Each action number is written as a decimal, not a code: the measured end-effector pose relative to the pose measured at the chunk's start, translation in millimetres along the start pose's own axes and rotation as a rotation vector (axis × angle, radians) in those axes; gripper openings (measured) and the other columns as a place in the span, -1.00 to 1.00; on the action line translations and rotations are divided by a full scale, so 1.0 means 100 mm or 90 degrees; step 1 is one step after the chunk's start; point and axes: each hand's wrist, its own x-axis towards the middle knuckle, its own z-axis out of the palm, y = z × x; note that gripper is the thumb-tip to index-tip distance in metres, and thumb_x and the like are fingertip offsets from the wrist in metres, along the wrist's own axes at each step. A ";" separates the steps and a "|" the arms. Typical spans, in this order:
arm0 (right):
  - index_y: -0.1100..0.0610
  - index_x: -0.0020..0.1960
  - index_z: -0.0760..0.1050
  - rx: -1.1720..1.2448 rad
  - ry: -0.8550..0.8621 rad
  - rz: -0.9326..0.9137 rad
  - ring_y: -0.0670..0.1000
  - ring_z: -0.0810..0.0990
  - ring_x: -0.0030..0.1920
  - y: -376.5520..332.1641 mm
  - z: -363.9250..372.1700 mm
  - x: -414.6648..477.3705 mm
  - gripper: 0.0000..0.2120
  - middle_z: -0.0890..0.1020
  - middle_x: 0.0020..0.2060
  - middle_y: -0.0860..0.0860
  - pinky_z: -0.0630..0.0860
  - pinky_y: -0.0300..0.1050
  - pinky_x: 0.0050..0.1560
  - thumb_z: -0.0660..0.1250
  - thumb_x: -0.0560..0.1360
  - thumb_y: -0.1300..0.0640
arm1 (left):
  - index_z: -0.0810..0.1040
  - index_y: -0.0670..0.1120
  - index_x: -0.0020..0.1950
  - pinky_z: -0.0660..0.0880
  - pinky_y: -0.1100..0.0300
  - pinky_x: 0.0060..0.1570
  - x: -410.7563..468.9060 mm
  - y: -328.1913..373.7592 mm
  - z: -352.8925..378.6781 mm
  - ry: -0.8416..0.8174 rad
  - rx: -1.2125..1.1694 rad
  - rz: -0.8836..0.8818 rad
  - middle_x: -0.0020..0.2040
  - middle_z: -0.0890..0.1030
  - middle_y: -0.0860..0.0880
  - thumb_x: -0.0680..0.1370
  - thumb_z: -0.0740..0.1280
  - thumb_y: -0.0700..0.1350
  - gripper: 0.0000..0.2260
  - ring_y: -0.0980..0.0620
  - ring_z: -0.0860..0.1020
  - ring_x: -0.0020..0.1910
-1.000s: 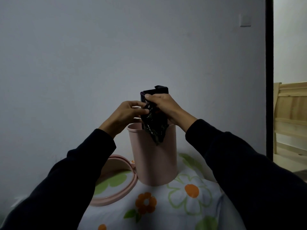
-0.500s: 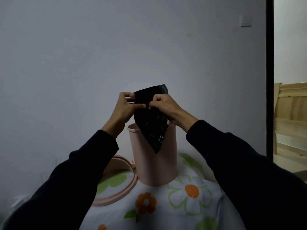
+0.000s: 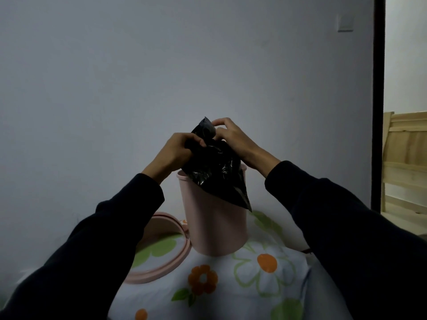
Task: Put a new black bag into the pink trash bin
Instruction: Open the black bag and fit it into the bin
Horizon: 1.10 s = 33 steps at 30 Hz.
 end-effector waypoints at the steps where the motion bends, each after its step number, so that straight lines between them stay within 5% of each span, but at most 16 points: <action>1: 0.05 0.32 0.40 -0.017 -0.001 0.001 -0.02 0.60 0.01 0.01 0.00 0.01 -0.64 0.60 0.04 0.05 0.49 -0.16 -0.07 0.28 0.54 0.04 | 0.65 -0.18 -0.02 0.54 0.35 -0.27 0.00 0.02 0.02 0.000 -0.022 -0.023 -0.19 0.64 -0.06 0.45 0.22 -0.45 -0.70 0.05 0.60 -0.25; 5: 0.14 0.12 0.57 -0.090 0.032 -0.030 -0.18 0.54 -0.32 0.08 0.02 0.05 -0.71 0.56 -0.30 -0.09 0.41 -0.34 -0.30 0.42 0.50 -0.02 | 0.66 -0.23 0.00 0.56 0.24 -0.17 0.03 0.05 0.06 0.001 -0.125 -0.068 -0.15 0.66 -0.14 0.54 0.26 -0.34 -0.81 0.01 0.61 -0.21; 8: 0.12 -0.10 0.64 -0.099 0.113 -0.025 -0.11 0.61 -0.21 0.17 -0.04 0.11 -0.95 0.64 -0.25 -0.06 0.51 -0.25 -0.15 0.39 0.48 0.17 | 0.66 -0.23 0.05 0.60 0.18 -0.11 0.04 -0.04 0.05 0.014 -0.134 -0.064 -0.09 0.67 -0.18 0.51 0.28 -0.40 -0.78 -0.03 0.63 -0.15; 11: 0.13 -0.17 0.59 -0.096 0.145 0.032 -0.05 0.60 -0.18 0.24 -0.16 0.17 -0.90 0.63 -0.21 -0.02 0.52 -0.19 -0.12 0.33 0.49 0.19 | 0.64 -0.13 0.19 0.60 0.25 -0.07 0.09 -0.15 0.03 0.020 -0.076 -0.075 0.08 0.65 -0.10 0.46 0.26 -0.44 -0.60 0.02 0.62 -0.01; 16: 0.13 -0.07 0.42 -0.122 0.005 0.061 0.02 0.41 -0.21 0.19 -0.14 0.24 -0.80 0.45 -0.19 0.07 0.34 -0.12 -0.21 0.30 0.51 0.00 | 0.63 -0.09 0.22 0.56 0.14 0.12 0.17 -0.13 0.12 -0.053 -0.014 -0.055 0.07 0.67 -0.07 0.44 0.23 -0.39 -0.58 0.05 0.61 0.02; 20: 0.12 -0.01 0.50 -0.145 -0.018 0.057 -0.04 0.52 -0.24 0.16 -0.09 0.38 -0.70 0.56 -0.17 0.03 0.43 -0.18 -0.23 0.45 0.46 -0.08 | 0.67 -0.20 0.08 0.58 0.07 0.02 0.26 -0.15 0.16 -0.061 -0.097 -0.064 -0.09 0.67 -0.17 0.46 0.24 -0.34 -0.72 0.01 0.62 -0.15; 25: 0.13 -0.01 0.59 -0.056 -0.115 0.091 -0.04 0.59 -0.32 0.18 -0.11 0.57 -0.56 0.63 -0.26 0.01 0.48 -0.20 -0.28 0.38 0.46 -0.26 | 0.65 -0.18 0.15 0.59 0.00 0.11 0.44 -0.27 0.16 -0.112 -0.094 -0.037 0.06 0.69 -0.21 0.45 0.24 -0.39 -0.66 -0.09 0.68 0.02; 29: 0.16 0.01 0.62 -0.046 -0.109 0.119 -0.05 0.60 -0.34 0.27 -0.08 0.70 -0.61 0.65 -0.28 0.01 0.47 -0.25 -0.35 0.38 0.50 -0.19 | 0.66 -0.14 0.04 0.60 0.18 -0.06 0.53 -0.33 0.18 -0.108 -0.031 0.008 -0.09 0.69 -0.12 0.44 0.25 -0.46 -0.66 0.05 0.64 -0.13; 33: 0.16 0.08 0.60 -0.024 -0.160 0.146 -0.09 0.57 -0.39 0.32 -0.15 0.79 -0.87 0.60 -0.33 0.00 0.52 -0.24 -0.34 0.34 0.56 0.18 | 0.67 -0.14 0.08 0.60 0.15 -0.02 0.58 -0.48 0.21 -0.108 -0.022 0.003 -0.05 0.69 -0.12 0.42 0.24 -0.46 -0.62 0.09 0.62 -0.11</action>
